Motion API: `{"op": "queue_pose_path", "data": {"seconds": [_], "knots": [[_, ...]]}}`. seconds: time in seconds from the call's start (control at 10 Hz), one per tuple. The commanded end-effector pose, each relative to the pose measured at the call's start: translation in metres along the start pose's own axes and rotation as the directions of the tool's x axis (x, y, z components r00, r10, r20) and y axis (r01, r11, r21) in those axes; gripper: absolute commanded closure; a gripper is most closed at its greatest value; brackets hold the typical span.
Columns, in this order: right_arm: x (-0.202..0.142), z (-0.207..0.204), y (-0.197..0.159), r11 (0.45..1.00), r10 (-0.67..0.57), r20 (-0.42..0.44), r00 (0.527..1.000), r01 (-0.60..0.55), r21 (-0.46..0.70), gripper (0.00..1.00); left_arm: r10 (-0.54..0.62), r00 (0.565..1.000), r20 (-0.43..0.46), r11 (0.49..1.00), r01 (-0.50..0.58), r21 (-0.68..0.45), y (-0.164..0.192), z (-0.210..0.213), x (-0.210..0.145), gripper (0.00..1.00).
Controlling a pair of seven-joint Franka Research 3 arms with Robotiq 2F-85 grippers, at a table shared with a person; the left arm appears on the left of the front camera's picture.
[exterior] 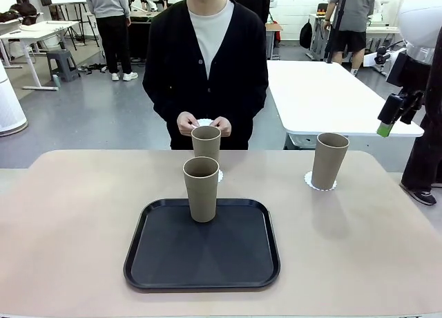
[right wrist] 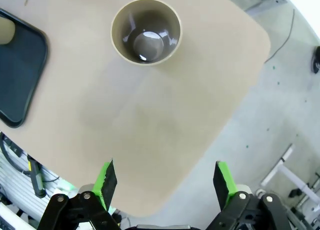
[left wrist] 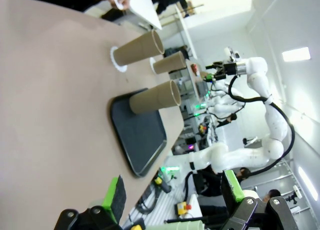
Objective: Place coasters on the table and set cups on them.
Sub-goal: Take one Reusable plastic cup from the Flat Tray and place it on a coaster set by the human.
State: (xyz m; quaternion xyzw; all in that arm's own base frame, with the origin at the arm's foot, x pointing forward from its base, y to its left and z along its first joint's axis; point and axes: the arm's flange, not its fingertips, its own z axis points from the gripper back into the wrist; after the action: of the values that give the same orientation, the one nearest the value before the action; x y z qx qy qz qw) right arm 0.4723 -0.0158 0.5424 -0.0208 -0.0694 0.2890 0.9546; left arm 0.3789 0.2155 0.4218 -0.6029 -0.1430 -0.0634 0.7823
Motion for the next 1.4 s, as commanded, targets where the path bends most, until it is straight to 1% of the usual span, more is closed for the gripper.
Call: {"op": "queue_pose_path", "data": {"seconds": [0.0, 0.5, 0.6, 0.7, 0.8, 0.9, 1.0, 1.1, 1.2, 1.3], "knots": [[-0.002, -0.002, 0.002, 1.000, 0.004, -0.006, 1.000, -0.005, -0.019, 0.00, 0.003, 1.000, 0.001, 1.000, -0.003, 0.004, -0.001, 0.001, -0.002, 0.00], [-0.002, -0.002, 0.002, 1.000, 0.004, -0.006, 1.000, -0.005, -0.019, 0.00, 0.003, 1.000, 0.001, 1.000, -0.003, 0.004, -0.001, 0.001, -0.002, 0.00], [0.001, 0.000, 0.001, 1.000, 0.002, 0.000, 1.000, -0.002, 0.000, 0.00, 0.003, 1.000, 0.001, 1.000, -0.003, 0.004, -0.001, 0.001, -0.002, 0.00], [-0.001, 0.027, -0.009, 0.972, -0.185, 0.254, 0.949, 0.139, 0.190, 0.00, 0.003, 1.000, 0.001, 1.000, -0.003, 0.004, -0.001, 0.001, -0.002, 0.00], [-0.007, 0.033, -0.029, 0.830, -0.506, 0.285, 0.814, 0.369, 0.418, 0.00, 0.003, 1.000, 0.001, 1.000, -0.003, 0.004, -0.001, 0.001, -0.002, 0.00], [-0.013, 0.020, -0.046, 0.641, -0.752, 0.165, 0.638, 0.650, 0.408, 0.00, 0.003, 1.000, 0.001, 1.000, -0.003, 0.004, -0.001, 0.001, -0.002, 0.00], [-0.028, 0.004, -0.057, 0.447, -0.857, 0.008, 0.516, 0.735, 0.509, 0.00, 0.003, 1.000, 0.001, 1.000, -0.003, 0.004, -0.001, 0.001, -0.002, 0.00], [-0.046, -0.007, -0.064, 0.304, -0.891, -0.109, 0.441, 0.757, 0.579, 0.00, 0.003, 1.000, 0.001, 1.000, -0.003, 0.004, -0.001, 0.001, -0.002, 0.00], [-0.068, -0.013, -0.071, 0.218, -0.857, -0.235, 0.458, 0.736, 0.641, 0.00, 0.003, 1.000, 0.001, 1.000, -0.003, 0.004, -0.001, 0.001, -0.002, 0.00], [-0.086, -0.018, -0.081, 0.153, -0.810, -0.304, 0.501, 0.682, 0.715, 0.00, 0.003, 1.000, 0.001, 1.000, -0.003, 0.004, -0.001, 0.001, -0.002, 0.00]]}}
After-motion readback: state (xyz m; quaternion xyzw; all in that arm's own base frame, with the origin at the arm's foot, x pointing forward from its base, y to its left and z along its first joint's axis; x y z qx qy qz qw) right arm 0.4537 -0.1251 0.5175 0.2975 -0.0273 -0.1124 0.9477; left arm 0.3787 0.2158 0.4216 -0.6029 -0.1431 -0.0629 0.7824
